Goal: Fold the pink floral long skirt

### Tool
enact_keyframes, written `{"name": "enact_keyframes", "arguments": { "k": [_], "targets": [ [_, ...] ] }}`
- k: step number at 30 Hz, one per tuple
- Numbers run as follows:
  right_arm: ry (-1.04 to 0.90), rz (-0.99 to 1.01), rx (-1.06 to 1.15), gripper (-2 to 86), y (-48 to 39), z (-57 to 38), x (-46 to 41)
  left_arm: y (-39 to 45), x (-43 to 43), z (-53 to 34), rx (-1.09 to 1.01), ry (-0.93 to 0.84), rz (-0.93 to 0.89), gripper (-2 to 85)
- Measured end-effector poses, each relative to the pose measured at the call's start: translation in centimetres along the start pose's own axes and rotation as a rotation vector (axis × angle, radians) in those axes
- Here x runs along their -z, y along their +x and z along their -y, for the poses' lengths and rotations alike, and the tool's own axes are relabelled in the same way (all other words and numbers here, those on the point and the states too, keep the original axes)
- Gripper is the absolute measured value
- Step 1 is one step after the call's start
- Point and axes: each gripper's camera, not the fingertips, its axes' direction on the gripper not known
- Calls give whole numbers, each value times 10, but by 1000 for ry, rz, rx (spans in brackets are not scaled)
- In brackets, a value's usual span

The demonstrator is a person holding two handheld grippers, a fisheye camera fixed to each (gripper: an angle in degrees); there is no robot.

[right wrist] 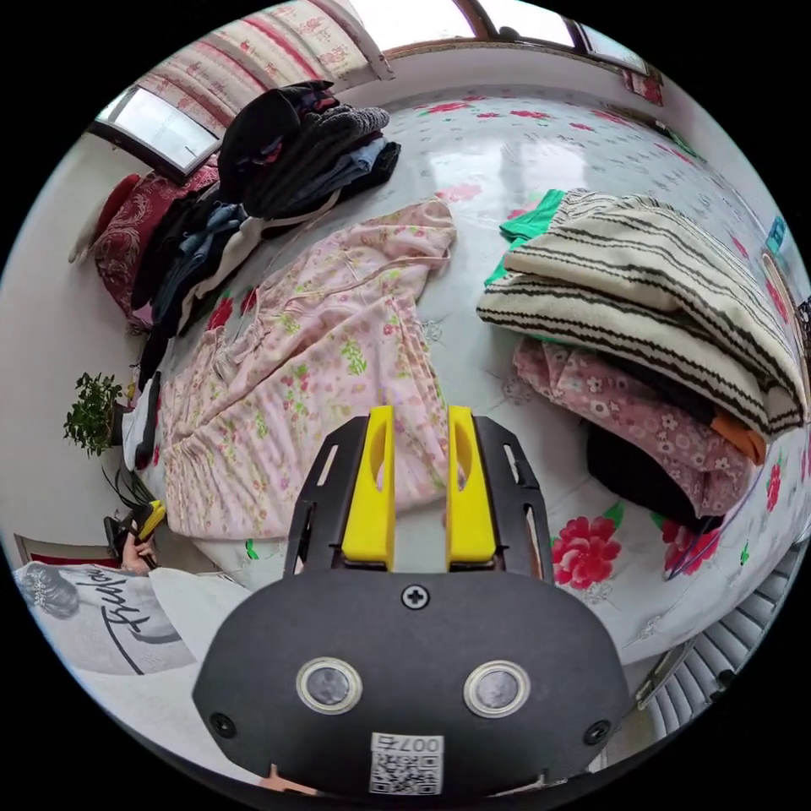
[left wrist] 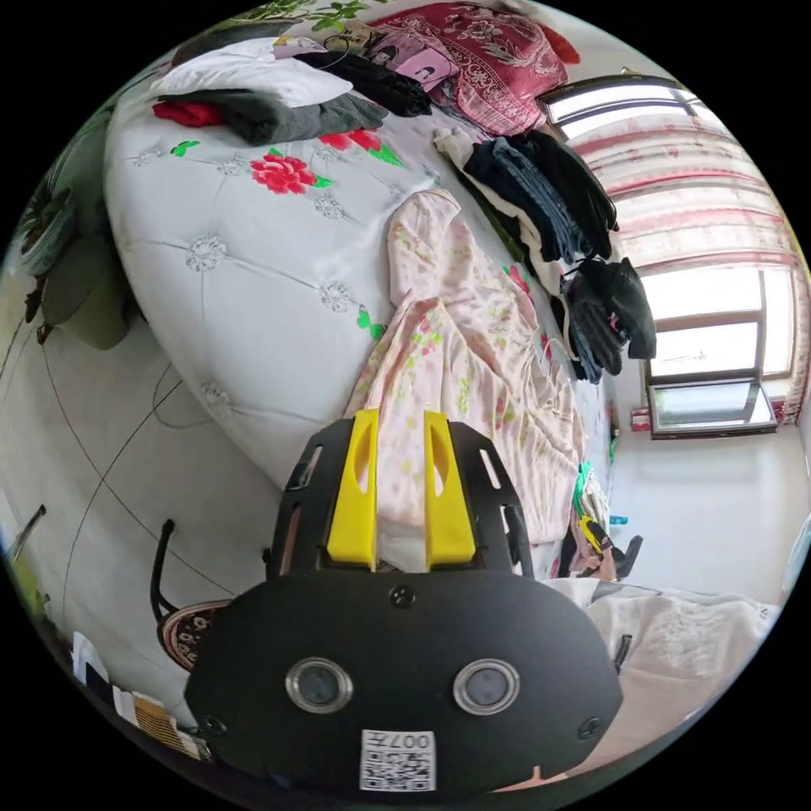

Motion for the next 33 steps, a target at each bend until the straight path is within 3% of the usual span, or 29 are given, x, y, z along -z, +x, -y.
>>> {"name": "enact_keyframes", "arguments": {
  "k": [6, 8, 10, 14, 20, 23, 27, 33],
  "targets": [
    [-151, -134, 62, 34, -16, -22, -68, 48, -41, -15, -124, 10, 268, 58],
    [-145, -272, 204, 16, -43, -25, -84, 68, -53, -13, -217, -14, 438, 22],
    [-182, -322, 280, 7, -55, -26, -93, 79, -62, -6, -286, -86, 473, -2],
    [-217, -322, 358, 0, -45, -50, -90, 67, -57, -1, -246, -165, 421, -8],
    [-216, -238, 266, -2, 6, -108, -71, 57, -49, -37, -273, -177, 380, -6],
    [-220, -290, 201, -2, 24, -118, -72, 43, -40, -44, -219, -129, 388, 4],
    [-102, -330, 190, -3, 26, -117, -48, 21, 4, -29, -150, 32, 259, 49],
    [5, -221, 266, -2, -18, -98, -43, -11, 7, 40, -60, 119, 111, 85]
  ]
}}
